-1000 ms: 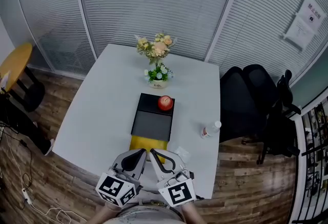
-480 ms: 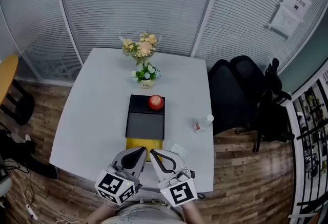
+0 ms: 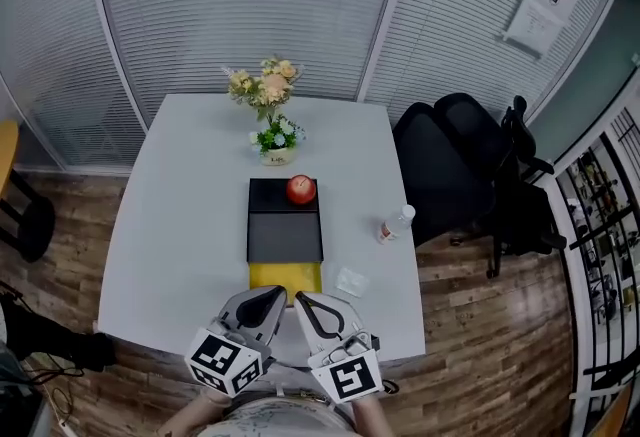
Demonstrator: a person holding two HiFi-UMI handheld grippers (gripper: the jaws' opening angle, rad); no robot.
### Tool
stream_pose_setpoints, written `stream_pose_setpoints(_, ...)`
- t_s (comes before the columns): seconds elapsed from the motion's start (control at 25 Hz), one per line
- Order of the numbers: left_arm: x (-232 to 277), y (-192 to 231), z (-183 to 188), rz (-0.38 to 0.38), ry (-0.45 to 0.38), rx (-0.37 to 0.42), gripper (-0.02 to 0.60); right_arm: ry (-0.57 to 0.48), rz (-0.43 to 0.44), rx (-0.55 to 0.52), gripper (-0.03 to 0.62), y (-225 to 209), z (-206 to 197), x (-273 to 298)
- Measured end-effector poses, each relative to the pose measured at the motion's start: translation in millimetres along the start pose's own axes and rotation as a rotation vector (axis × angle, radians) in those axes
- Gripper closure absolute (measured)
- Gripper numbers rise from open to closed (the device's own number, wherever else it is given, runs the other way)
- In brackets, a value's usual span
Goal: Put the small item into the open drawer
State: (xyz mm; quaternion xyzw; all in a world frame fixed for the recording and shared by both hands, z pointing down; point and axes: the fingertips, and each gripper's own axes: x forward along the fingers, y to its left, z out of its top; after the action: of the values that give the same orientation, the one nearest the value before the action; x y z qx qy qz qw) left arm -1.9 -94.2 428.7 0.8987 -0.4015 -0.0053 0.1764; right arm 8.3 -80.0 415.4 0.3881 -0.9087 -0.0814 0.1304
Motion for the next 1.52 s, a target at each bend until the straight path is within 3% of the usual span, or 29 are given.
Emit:
stream_pose_setpoints(0.2, -3, 2, 1, -0.001, -0.007, 0.022, 0.584, 0.003, -0.014, 0.016, 0.592, 1, -2, 1)
stream_pose_setpoints(0.68, 10, 9, 0, -0.006, -0.003, -0.009, 0.584, 0.009, 0.028, -0.005, 0.592, -7, -7, 19)
stream_pose_setpoints(0.84, 16, 6, -2, -0.005, 0.010, 0.022, 0.584, 0.021, 0.028, -0.007, 0.592, -10, -14, 17)
stream_pose_setpoints(1.52, 26, 3, -14, -0.017, 0.052, 0.015, 0.584, 0.163, -0.024, -0.015, 0.592, -39, -64, 3)
